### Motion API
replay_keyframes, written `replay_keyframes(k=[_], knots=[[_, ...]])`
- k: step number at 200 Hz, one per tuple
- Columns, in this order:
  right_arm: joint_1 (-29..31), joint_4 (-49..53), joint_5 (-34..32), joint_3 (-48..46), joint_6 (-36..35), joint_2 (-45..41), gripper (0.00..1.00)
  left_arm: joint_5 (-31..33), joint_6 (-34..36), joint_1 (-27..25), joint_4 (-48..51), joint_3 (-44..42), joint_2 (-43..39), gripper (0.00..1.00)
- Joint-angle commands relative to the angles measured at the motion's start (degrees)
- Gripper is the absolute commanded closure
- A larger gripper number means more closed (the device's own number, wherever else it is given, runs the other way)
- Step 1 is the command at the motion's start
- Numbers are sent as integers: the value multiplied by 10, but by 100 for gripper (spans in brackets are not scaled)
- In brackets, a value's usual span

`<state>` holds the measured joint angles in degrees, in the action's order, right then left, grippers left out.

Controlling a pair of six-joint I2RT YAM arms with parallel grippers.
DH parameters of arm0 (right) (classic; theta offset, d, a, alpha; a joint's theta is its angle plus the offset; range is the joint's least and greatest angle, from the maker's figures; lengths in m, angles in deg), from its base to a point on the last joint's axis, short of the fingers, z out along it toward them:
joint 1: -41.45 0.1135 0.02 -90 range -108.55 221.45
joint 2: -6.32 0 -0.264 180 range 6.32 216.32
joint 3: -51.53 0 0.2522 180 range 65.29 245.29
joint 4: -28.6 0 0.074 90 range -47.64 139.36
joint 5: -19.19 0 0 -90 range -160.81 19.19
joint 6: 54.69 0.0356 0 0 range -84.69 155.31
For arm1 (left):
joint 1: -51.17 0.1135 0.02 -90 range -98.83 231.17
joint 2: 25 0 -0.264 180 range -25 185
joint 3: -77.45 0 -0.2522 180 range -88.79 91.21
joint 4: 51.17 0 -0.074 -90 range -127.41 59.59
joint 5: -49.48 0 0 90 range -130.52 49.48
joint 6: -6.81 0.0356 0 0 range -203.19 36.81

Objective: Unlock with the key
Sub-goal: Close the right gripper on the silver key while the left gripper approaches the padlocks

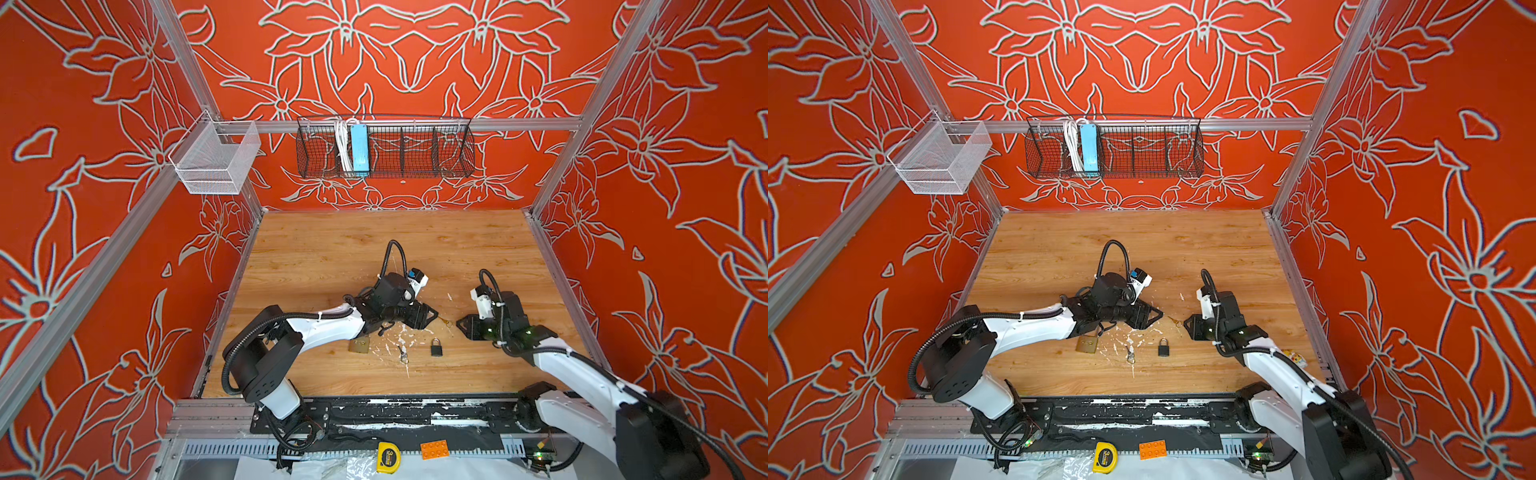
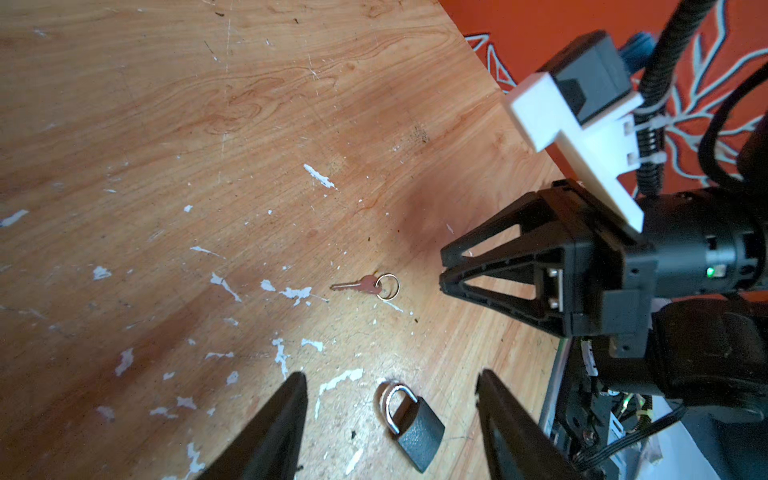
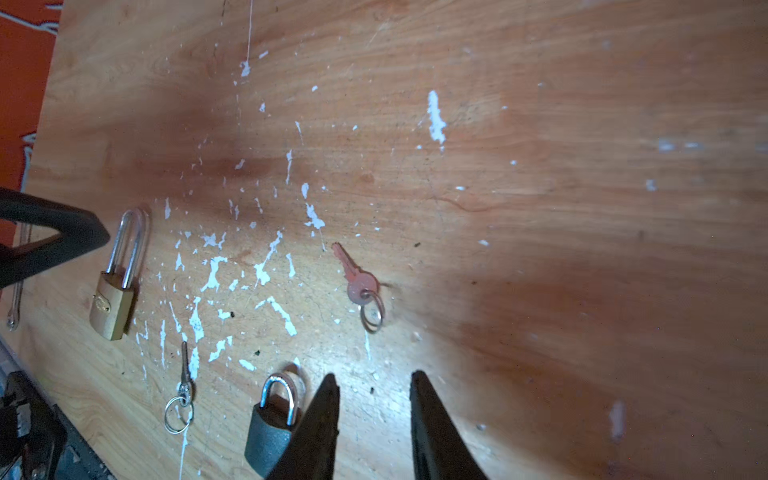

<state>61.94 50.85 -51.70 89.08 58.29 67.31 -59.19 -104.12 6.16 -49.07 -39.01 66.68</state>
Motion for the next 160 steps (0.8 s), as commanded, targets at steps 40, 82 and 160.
replay_keyframes(k=[40, 82, 160], knots=[[40, 11, -90, 33, 5, 21, 70, 2, -8, -1, 9, 2, -13, 34], [41, -6, -101, 36, 20, 50, 74, 4, -16, -1, 3, -7, -26, 34], [44, -48, -71, 41, 29, 101, 76, 10, -25, -1, 5, -20, -57, 33]])
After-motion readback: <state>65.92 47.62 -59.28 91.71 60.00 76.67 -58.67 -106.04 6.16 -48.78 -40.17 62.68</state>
